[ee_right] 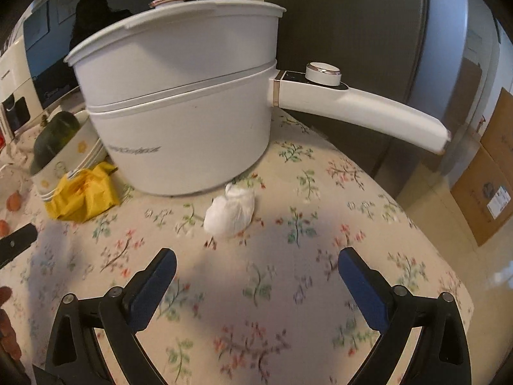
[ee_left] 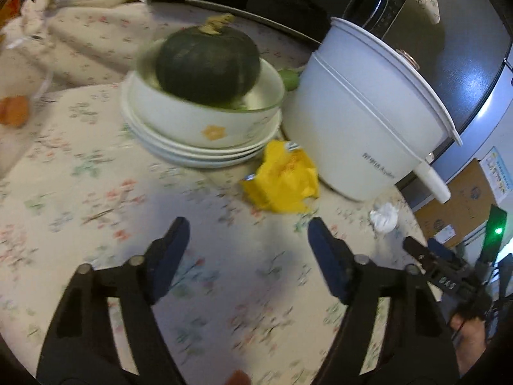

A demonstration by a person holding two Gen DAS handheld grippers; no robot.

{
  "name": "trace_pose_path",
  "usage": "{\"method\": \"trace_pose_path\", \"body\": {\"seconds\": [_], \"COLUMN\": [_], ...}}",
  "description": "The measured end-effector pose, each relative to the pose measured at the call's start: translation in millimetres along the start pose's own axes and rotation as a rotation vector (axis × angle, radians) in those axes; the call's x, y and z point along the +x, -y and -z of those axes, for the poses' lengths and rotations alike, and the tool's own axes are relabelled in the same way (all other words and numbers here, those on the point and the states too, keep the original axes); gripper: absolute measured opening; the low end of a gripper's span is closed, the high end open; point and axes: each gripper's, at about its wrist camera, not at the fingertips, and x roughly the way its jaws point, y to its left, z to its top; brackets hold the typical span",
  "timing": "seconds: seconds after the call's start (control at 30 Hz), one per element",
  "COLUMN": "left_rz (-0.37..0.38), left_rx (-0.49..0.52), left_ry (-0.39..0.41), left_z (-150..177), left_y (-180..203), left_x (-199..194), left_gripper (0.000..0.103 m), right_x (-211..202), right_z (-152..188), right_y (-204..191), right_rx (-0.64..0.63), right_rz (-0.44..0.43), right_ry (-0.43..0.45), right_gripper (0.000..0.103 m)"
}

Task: Collect trash
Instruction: 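Grasp the yellow wrapper with the left tool while the right tool grasps the white tissue ball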

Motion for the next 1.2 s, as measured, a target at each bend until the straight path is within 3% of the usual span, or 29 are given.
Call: {"method": "trace_pose_path", "body": {"seconds": [0.17,0.43,0.53,0.63,0.77,0.9,1.2], "left_rz": [0.061,0.020,-0.001,-0.009,-0.019,-0.027,-0.019], "left_rx": [-0.021,-0.052,-0.055,-0.056,-0.040,-0.039,-0.028], "left_ry": [0.001,0.015,0.016,0.022,0.024,0.014,-0.013], "left_z": [-5.1,-16.1,-19.7,-22.5,-23.0,-17.8,12.1], "left_y": [6.3,5.1,3.7,0.7,3.7,3.9,5.6], "left_x": [17.4,32.2,38.0,40.5,39.0,28.4,-32.0], "left_gripper": [0.052,0.033,0.021,0.015,0.013,0.011,0.011], "right_x": [15.8,36.3,40.4,44.5,44.7,38.1,-14.9], "right_z": [-8.1,-14.9,-17.5,-18.6,-16.8,-15.7,5.2], "right_y": [-4.8,-21.4,-22.8,-23.7,-22.5,-14.3,1.5], "right_rx": [-0.001,-0.034,-0.019,-0.008,0.008,0.031,0.046], "right_rz": [-0.018,-0.002,-0.007,-0.013,-0.033,-0.074,-0.109], "right_ry": [0.005,0.017,0.019,0.013,0.004,-0.004,-0.015], "right_gripper": [0.102,0.098,0.087,0.067,0.032,0.025,0.024]}}
